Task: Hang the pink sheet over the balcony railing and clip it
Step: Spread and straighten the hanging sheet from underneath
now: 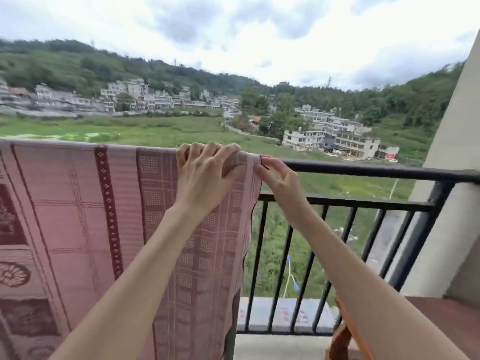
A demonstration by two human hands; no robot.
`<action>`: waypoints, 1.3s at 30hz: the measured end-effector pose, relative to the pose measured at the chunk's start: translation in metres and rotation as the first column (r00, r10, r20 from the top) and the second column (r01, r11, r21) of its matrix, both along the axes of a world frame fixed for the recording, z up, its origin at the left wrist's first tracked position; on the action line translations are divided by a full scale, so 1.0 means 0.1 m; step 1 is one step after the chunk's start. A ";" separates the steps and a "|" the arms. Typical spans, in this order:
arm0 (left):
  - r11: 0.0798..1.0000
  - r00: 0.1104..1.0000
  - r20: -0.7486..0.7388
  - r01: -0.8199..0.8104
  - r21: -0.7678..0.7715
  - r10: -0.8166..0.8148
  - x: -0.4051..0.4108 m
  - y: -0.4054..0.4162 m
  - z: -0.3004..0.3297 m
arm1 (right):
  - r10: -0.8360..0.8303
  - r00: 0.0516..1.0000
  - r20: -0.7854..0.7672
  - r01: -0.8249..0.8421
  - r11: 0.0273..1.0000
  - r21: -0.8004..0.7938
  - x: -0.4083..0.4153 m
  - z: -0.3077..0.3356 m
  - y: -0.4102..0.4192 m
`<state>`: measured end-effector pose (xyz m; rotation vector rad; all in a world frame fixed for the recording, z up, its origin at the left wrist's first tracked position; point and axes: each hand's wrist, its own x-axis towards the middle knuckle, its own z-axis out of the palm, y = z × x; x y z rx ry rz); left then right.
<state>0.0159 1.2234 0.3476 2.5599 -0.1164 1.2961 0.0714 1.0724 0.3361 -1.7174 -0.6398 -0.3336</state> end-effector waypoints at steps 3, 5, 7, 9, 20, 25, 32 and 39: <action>0.991 0.997 -0.055 -0.066 -0.119 0.060 -0.01 -0.13 0.03 | 0.165 0.986 -0.022 -0.165 0.986 0.028 0.13 0.02 -0.06; 0.984 0.993 -0.068 -0.102 -0.149 0.092 -0.02 -0.20 0.03 | 0.279 0.958 -0.064 -0.273 0.958 0.089 0.22 0.04 -0.07; 0.978 0.988 -0.065 -0.150 -0.142 0.142 -0.05 -0.27 0.01 | 0.403 0.909 -0.106 -0.386 0.910 0.149 0.27 0.04 -0.06; 0.977 0.983 -0.061 -0.179 -0.117 0.172 -0.09 -0.37 -0.07 | 0.494 0.858 -0.143 -0.456 0.859 0.232 0.30 -0.03 -0.07; 0.782 0.904 -0.193 -0.428 -0.453 0.382 -0.01 -1.09 -1.11 | 0.600 0.703 -0.382 -0.596 0.790 0.143 0.49 -0.96 -0.13; 0.784 0.876 -0.192 -0.482 -0.391 0.443 0.01 -1.07 -1.14 | 0.600 0.677 -0.426 -0.615 0.779 0.122 0.58 -1.24 -0.16; 0.800 0.928 -0.177 -0.373 -0.471 0.328 0.16 -1.27 -1.07 | 0.508 0.818 -0.271 -0.507 0.858 0.079 0.73 -1.12 -0.31; 0.802 0.944 -0.171 -0.329 -0.499 0.282 0.31 -1.30 -1.25 | 0.418 0.892 -0.171 -0.421 0.907 0.022 0.89 -1.19 -0.37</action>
